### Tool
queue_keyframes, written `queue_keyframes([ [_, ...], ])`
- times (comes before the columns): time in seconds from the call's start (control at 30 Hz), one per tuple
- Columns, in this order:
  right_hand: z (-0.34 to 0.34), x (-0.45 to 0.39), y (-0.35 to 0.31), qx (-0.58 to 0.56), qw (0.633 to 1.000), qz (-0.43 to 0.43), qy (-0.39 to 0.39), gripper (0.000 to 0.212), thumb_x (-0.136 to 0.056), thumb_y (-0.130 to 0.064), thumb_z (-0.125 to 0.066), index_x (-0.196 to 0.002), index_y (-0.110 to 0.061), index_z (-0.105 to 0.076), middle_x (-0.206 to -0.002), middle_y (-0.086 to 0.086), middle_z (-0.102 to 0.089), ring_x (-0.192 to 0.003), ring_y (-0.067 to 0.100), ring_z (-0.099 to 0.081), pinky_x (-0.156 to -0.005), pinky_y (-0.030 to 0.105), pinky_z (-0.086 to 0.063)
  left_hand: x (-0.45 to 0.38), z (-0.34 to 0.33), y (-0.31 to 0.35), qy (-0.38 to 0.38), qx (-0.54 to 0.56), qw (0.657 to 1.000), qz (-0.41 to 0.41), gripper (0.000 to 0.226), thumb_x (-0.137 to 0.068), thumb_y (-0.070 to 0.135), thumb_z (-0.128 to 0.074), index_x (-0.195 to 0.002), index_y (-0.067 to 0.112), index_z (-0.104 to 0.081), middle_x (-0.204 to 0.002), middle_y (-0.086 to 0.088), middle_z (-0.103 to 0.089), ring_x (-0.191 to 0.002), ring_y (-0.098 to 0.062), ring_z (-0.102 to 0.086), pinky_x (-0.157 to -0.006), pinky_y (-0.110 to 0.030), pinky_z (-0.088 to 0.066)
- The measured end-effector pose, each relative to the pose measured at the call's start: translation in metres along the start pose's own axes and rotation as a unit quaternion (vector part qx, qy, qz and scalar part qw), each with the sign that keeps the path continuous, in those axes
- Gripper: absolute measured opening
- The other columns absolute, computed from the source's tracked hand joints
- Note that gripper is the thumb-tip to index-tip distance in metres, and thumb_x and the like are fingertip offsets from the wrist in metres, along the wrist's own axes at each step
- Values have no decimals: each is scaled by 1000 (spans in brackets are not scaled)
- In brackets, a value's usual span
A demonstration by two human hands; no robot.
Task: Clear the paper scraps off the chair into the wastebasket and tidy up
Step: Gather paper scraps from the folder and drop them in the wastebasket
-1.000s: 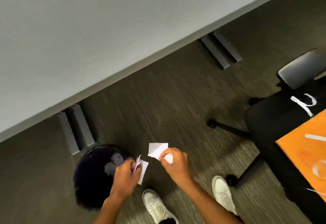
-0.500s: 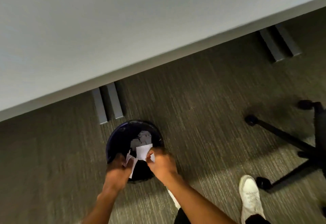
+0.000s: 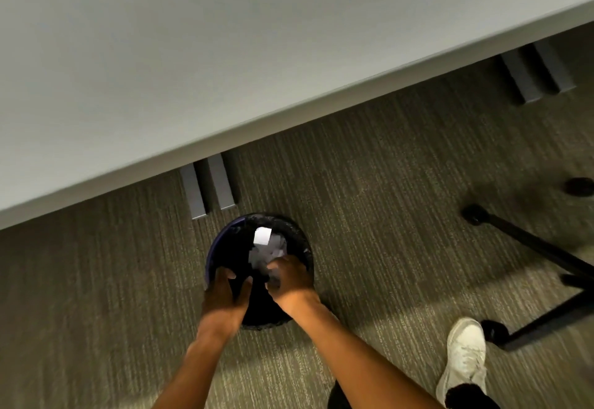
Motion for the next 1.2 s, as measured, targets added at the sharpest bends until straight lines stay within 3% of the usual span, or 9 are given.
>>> queue_keyframes([
  [0.07, 11, 3, 8, 2, 1000, 0, 11, 28, -89, -20, -59, -116, -13, -62, -128, 11, -55, -116, 29, -56, -94, 32, -44, 0, -6, 8, -5, -3, 1000, -14, 35, -90, 36, -62, -113, 13, -50, -108, -13, -67, -95, -30, -66, -83, -44, -56],
  [0.27, 67, 29, 44, -40, 995, -32, 87, 35, -90, -21, -58, -124, -13, -60, -128, 11, -58, -117, 26, -57, -97, 30, -46, 5, -32, 59, -35, -18, 997, -64, 37, -89, 30, -63, -118, 11, -50, -116, -13, -62, -107, -33, -61, -93, -44, -49],
  [0.37, 105, 49, 64, -74, 987, -37, 135, 31, -83, -16, -65, -114, -13, -67, -117, 11, -64, -110, 26, -60, -96, 31, -47, 12, -46, 93, -58, -34, 994, -88, 50, -91, 30, -60, -134, 9, -49, -136, -16, -54, -127, -33, -50, -112, -39, -35],
  [0.4, 118, 56, 72, -87, 984, -47, 148, 33, -81, -15, -67, -114, -14, -66, -117, 9, -64, -110, 24, -60, -97, 31, -47, 15, -50, 107, -59, -40, 992, -107, 47, -91, 30, -60, -133, 10, -51, -136, -15, -55, -128, -31, -50, -112, -36, -32],
  [0.53, 168, 86, 108, -125, 971, -75, 187, 35, -84, -21, -69, -118, -18, -63, -120, 6, -57, -110, 20, -58, -97, 30, -47, 31, -68, 174, -50, -22, 987, -151, 27, -89, 34, -64, -108, 15, -58, -106, -9, -68, -101, -28, -65, -94, -42, -51],
  [0.67, 223, 124, 139, -154, 949, -66, 267, 28, -82, -18, -73, -108, -11, -66, -108, 9, -63, -93, 17, -63, -77, 14, -46, 59, -94, 240, -105, 4, 975, -197, 10, -90, 29, -63, -86, 29, -54, -88, 0, -70, -89, -20, -70, -83, -36, -56],
  [0.8, 274, 166, 176, -181, 920, -79, 338, 25, -85, -23, -69, -108, -12, -66, -103, 6, -64, -88, 14, -63, -76, 18, -49, 90, -125, 304, -140, -5, 955, -262, 11, -90, 33, -63, -92, 24, -59, -82, 8, -68, -80, 1, -66, -69, -12, -51],
  [0.93, 316, 206, 219, -204, 890, -102, 395, 26, -88, -30, -66, -109, -14, -65, -98, 3, -65, -83, 13, -64, -75, 27, -54, 125, -161, 362, -178, -13, 933, -312, 19, -91, 35, -60, -95, 16, -62, -83, 5, -69, -79, -2, -66, -70, -17, -52],
  [1.2, 373, 293, 334, -223, 822, -196, 486, 27, -89, -37, -63, -108, -18, -63, -99, -1, -65, -77, 8, -65, -70, 21, -50, 197, -251, 466, -262, -49, 881, -392, 22, -93, 39, -55, -87, 19, -60, -75, 6, -68, -69, -2, -65, -62, -18, -50],
])
Point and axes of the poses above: each hand's wrist, its own x-axis away from the middle knuckle, its own z-axis out of the back of the hand, y = z × x, the point moved 3 cm from there along -x, towards the middle knuckle
